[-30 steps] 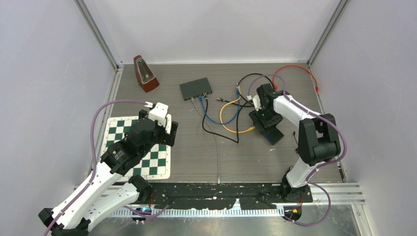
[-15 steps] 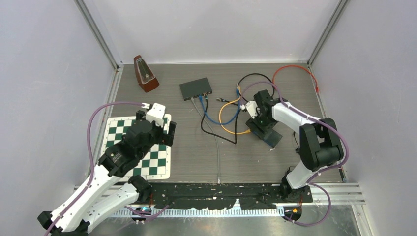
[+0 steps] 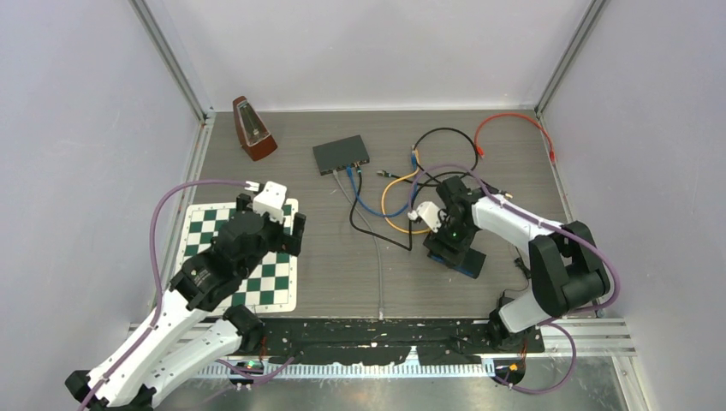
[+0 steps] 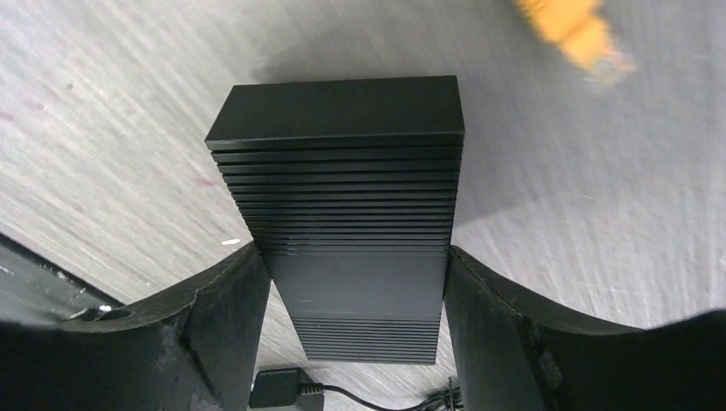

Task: Insert the plug into the switch port
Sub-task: Place the switch port at the center of the board.

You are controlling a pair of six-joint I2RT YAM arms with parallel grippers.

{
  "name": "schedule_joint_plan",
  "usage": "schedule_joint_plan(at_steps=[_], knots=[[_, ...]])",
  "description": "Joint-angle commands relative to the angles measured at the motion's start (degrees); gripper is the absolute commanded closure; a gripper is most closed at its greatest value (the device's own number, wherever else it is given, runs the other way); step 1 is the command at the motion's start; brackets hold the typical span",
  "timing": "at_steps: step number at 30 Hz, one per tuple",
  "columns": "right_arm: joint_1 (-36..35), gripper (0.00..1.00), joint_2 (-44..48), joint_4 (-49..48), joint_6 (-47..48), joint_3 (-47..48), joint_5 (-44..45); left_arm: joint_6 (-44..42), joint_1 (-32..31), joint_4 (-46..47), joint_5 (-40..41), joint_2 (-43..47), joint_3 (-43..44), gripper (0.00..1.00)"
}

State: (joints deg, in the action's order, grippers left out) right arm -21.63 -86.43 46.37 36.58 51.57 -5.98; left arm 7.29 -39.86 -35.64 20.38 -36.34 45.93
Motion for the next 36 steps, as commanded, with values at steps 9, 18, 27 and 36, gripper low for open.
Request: schedule_joint_plan(at_steps=[9, 18, 27, 36], knots=[[-4.05, 0.33, 6.94, -7.2, 1.81, -4.8, 4.03, 0.65, -0.06, 1.87, -0.53, 6.25, -1.14, 0.0], [-4.12, 0.04, 11.51, -2.95, 0.39, -1.24, -1.31, 0.24, -0.12, -1.72, -1.66, 8.36, -0.95, 0.0], [-4.12, 0.05, 11.49, -15.8, -22.97, 7.33, -8.16, -0.61, -0.13, -3.95, -2.36, 10.99, -2.83, 0.0], [-5.13, 0.15, -8.98, -30.54, -69.2, 21.53, -1.99, -0.4, -0.11, -3.52, -5.24, 11.75, -5.6, 0.01]])
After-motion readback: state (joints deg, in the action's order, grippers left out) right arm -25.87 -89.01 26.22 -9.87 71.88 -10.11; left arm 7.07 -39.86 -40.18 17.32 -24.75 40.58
